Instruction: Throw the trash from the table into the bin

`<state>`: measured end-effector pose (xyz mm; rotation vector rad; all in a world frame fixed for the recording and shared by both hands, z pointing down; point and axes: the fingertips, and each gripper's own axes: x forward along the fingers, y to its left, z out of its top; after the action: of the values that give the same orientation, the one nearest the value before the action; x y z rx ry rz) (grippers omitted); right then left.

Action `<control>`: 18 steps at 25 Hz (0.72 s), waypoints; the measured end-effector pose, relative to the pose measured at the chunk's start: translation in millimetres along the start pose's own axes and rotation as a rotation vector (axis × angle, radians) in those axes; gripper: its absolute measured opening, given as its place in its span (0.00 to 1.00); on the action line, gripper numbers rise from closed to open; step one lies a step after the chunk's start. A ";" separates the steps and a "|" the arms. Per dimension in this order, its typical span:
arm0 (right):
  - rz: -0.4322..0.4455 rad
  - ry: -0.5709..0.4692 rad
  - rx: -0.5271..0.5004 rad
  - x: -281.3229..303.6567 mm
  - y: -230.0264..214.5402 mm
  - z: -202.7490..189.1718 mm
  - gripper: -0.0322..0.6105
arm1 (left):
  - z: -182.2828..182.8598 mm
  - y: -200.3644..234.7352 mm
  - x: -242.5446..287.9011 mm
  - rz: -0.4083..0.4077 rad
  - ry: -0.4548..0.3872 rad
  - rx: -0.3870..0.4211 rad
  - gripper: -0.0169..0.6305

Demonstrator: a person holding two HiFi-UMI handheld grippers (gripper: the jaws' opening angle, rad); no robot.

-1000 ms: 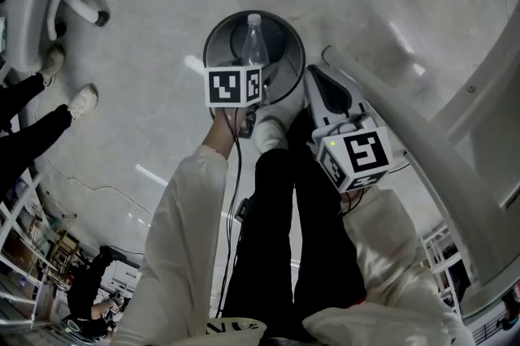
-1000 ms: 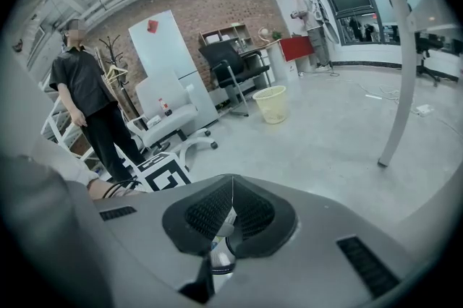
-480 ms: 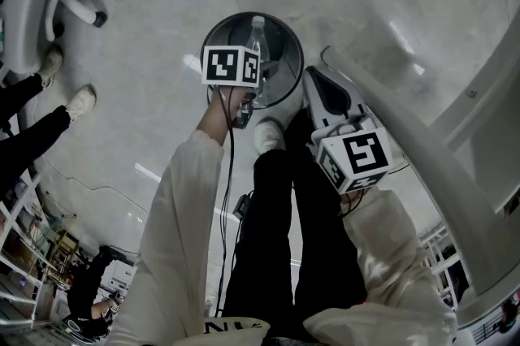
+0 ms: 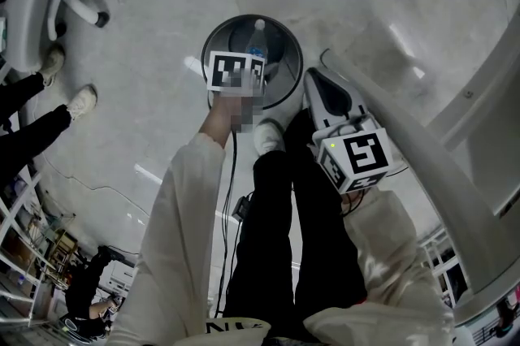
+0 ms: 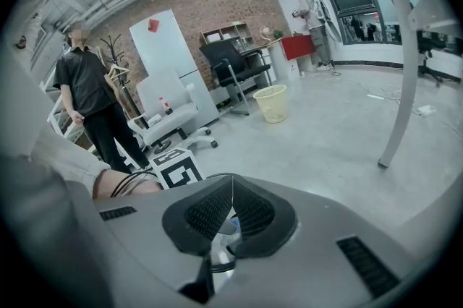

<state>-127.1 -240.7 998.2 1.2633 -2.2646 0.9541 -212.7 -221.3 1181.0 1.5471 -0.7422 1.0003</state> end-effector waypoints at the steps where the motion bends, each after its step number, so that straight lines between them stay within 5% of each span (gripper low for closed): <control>1: 0.001 -0.001 -0.001 -0.1 1.0 0.1 0.08 | 1.3 -0.3 -1.3 0.001 -0.005 0.001 0.57; 18: 0.022 -0.007 -0.037 -33.7 36.6 25.0 0.08 | -0.1 -31.9 -75.1 0.014 -0.115 0.064 0.48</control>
<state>-140.5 -225.0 946.4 1.2306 -2.2948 0.9131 -218.6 -218.5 1099.6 1.6678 -0.8085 0.9602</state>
